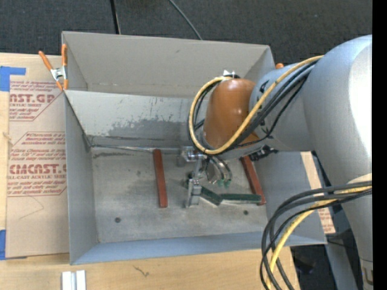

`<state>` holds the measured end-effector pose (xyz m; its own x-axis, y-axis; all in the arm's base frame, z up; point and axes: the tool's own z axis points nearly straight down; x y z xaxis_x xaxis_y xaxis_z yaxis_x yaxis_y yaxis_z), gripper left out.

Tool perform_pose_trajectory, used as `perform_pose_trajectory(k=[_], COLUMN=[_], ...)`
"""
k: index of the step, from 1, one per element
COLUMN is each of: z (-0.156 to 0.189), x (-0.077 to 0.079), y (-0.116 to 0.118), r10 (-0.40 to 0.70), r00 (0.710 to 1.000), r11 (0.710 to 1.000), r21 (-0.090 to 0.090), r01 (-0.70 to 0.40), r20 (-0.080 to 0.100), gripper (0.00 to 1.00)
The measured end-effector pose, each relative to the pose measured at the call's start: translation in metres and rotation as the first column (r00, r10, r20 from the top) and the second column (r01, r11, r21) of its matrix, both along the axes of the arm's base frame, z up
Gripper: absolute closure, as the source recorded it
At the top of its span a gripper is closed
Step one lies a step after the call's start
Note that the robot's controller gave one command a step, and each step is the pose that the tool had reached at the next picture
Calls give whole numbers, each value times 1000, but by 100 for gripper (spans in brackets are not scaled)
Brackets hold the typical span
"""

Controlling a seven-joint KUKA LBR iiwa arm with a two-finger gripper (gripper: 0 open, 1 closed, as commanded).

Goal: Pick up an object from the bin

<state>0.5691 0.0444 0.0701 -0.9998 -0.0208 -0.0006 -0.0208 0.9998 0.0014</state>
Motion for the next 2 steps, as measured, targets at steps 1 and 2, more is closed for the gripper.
perform_pose_trajectory(k=[1, 2], z=[0, 0], x=[1, 1], y=[-15, -22], r10=[-42, -56], r00=[999, 998], r11=[999, 998], r21=[1, 1], r01=[42, 56], r20=[1, 3], gripper=[0, 0])
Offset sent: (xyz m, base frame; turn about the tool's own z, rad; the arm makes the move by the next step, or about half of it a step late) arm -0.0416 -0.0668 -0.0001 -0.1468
